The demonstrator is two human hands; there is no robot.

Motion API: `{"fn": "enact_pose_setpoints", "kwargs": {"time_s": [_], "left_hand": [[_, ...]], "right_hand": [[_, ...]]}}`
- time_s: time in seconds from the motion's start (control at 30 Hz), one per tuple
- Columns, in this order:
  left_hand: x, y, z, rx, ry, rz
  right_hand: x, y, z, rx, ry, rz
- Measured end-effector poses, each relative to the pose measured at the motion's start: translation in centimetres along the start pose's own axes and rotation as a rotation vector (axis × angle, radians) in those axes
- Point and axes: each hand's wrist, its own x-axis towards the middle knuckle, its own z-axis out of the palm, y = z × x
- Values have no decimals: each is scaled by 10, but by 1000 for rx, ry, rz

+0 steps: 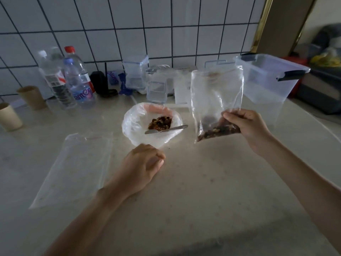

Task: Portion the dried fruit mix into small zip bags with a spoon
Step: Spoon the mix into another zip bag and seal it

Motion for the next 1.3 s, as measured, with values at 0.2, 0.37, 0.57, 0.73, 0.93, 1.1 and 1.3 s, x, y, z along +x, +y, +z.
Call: {"fn": "enact_pose_setpoints", "kwargs": {"time_s": [0.2, 0.37, 0.57, 0.73, 0.93, 1.1, 1.3], "left_hand": [[0, -3, 1, -34, -18, -40], [1, -3, 0, -49, -9, -77], [3, 8, -19, -162, -27, -178], [2, 1, -54, -212, 138, -242], [-23, -73, -99, 55, 428, -570], [-54, -132, -112, 413, 147, -963], [-64, -139, -104, 292, 308, -781]], "right_hand": [[35, 29, 12, -169, 121, 98], [53, 31, 21, -235, 192, 141], [35, 12, 17, -538, 457, -196], [13, 1, 47, -448, 176, -395], [-36, 6, 101, -479, -378, -469], [-55, 13, 131, -665, -564, -601], [-48, 22, 135, -668, -546, -584]]}}
